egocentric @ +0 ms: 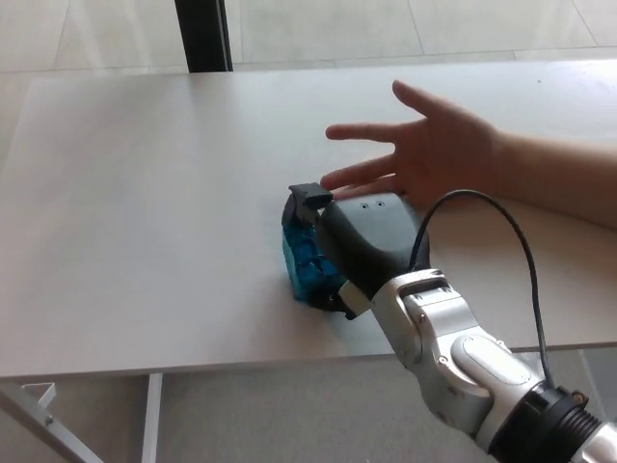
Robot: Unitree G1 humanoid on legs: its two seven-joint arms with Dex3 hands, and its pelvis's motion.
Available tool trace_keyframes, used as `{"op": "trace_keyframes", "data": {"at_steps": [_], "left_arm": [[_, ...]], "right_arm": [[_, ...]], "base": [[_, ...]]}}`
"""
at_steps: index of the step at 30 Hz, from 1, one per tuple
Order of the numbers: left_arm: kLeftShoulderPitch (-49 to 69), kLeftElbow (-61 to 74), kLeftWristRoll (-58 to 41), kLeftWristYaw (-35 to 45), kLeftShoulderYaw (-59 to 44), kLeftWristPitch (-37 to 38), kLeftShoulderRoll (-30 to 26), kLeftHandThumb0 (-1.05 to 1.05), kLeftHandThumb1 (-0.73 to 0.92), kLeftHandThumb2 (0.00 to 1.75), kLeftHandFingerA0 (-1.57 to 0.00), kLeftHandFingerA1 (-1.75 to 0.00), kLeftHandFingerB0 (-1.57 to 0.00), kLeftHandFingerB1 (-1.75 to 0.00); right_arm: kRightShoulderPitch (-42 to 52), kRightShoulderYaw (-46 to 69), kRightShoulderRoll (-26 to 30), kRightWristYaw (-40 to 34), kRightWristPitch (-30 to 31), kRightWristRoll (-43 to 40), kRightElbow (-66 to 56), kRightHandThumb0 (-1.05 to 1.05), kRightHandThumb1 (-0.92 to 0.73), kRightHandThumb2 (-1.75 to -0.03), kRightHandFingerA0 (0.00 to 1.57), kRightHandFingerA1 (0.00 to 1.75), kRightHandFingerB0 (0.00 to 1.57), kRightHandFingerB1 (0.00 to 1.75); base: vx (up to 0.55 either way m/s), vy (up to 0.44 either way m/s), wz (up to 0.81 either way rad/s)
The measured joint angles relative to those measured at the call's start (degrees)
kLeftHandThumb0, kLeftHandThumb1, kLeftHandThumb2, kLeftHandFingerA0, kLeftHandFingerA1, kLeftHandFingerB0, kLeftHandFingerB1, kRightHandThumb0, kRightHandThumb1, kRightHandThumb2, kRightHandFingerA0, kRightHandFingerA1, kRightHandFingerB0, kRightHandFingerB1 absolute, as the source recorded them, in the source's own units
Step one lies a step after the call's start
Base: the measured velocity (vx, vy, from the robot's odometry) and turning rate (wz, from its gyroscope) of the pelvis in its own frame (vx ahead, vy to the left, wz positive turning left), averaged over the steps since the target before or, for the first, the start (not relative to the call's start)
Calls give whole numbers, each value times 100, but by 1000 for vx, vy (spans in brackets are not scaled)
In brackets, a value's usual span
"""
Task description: The robot uses its right hand to pick up a cube kept in the middle of the desk infront of it and hands it to a person
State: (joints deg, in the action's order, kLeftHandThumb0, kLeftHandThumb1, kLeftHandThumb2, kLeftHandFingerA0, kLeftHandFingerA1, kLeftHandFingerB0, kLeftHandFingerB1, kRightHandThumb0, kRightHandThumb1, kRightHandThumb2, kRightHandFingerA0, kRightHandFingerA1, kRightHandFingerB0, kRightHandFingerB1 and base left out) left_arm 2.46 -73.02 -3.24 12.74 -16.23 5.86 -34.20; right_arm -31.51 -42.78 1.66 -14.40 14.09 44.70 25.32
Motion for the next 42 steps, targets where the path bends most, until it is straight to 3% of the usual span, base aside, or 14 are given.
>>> {"op": "trace_keyframes", "data": {"at_steps": [5, 9, 10, 11, 15, 16, 17, 21, 25, 29, 32, 33, 42], "left_arm": [[0, -6, -1, 0, -2, 0, 0, -69, 72, 62, -67, -57, -54, -43], [22, -13, -1, 0, -2, 32, -1, -72, 71, 62, -66, -54, -54, -42], [28, -20, 0, 0, -2, 44, -2, -71, 72, 62, -66, -55, -54, -42], [43, -51, 4, 0, 1, 77, -9, -69, 72, 62, -67, -54, -54, -43], [57, -107, 4, 0, 1, 129, -22, -70, 71, 62, -64, -55, -54, -42], [54, -106, 3, 1, -1, 139, -23, -70, 72, 62, -63, -54, -54, -42], [54, -106, 4, 2, -1, 151, -26, -69, 73, 62, -63, -52, -53, -42], [52, -110, 9, 2, 19, 183, -61, -69, 72, 62, -65, -55, -53, -42], [87, -122, 13, 1, 37, 204, -86, -70, 73, 62, -65, -54, -54, -42], [122, -111, 12, 1, 53, 240, -94, -71, 73, 62, -64, -53, -54, -41], [103, -103, 13, 0, 75, 252, -100, -70, 74, 63, -66, -52, -56, -42], [99, -112, 16, -3, 87, 253, -101, -72, 73, 62, -66, -56, -57, -43], [115, -112, 18, -3, 112, 261, -101, -70, 73, 62, -65, -53, -54, -42]], "right_arm": [[194, 149, 22, -533, -304, -9, 95, -25, -62, -75, 80, 175, 75, 139], [349, 382, 181, -864, -645, -24, 89, -23, -58, -77, 78, 175, 75, 138], [381, 437, 232, -903, -701, -26, 61, -22, -55, -79, 81, 171, 81, 130], [440, 581, 369, -980, -816, -26, -54, -16, -48, -96, 90, 163, 91, 125], [420, 1009, 632, -1107, -1082, -38, -531, -16, -44, -104, 98, 155, 96, 118], [388, 1119, 651, -1127, -1162, -51, -621, -16, -45, -109, 95, 158, 91, 120], [337, 1239, 667, -1130, -1238, -73, -743, -20, -41, -110, 99, 149, 94, 117], [-153, 1633, 678, -1108, -1422, -144, -1161, -20, -40, -112, 99, 152, 95, 119], [-658, 1945, 776, -1067, -1612, -210, -1133, -20, -51, -82, 93, 161, 93, 95], [-1041, 2154, 1024, -1043, -1781, -247, -617, -22, -52, -80, 92, 163, 93, 96], [-1214, 2133, 1214, -1004, -1907, -235, -40, -31, -52, -63, 93, 158, 95, 78], [-1257, 2096, 1276, -999, -1942, -219, 184, -30, -53, -60, 96, 171, 95, 79], [-1359, 1835, 1461, -731, -2008, -181, 1254, -34, -54, -60, 94, 168, 90, 64]], "base": [[0, 0, 0], [0, 0, 0], [0, 0, 0], [0, 0, 0], [0, 0, 0], [0, 0, 0], [0, 0, 0], [0, 0, 0], [0, 0, 0], [0, 0, 0], [0, 0, 0], [0, 0, 0], [0, 0, 0]]}}
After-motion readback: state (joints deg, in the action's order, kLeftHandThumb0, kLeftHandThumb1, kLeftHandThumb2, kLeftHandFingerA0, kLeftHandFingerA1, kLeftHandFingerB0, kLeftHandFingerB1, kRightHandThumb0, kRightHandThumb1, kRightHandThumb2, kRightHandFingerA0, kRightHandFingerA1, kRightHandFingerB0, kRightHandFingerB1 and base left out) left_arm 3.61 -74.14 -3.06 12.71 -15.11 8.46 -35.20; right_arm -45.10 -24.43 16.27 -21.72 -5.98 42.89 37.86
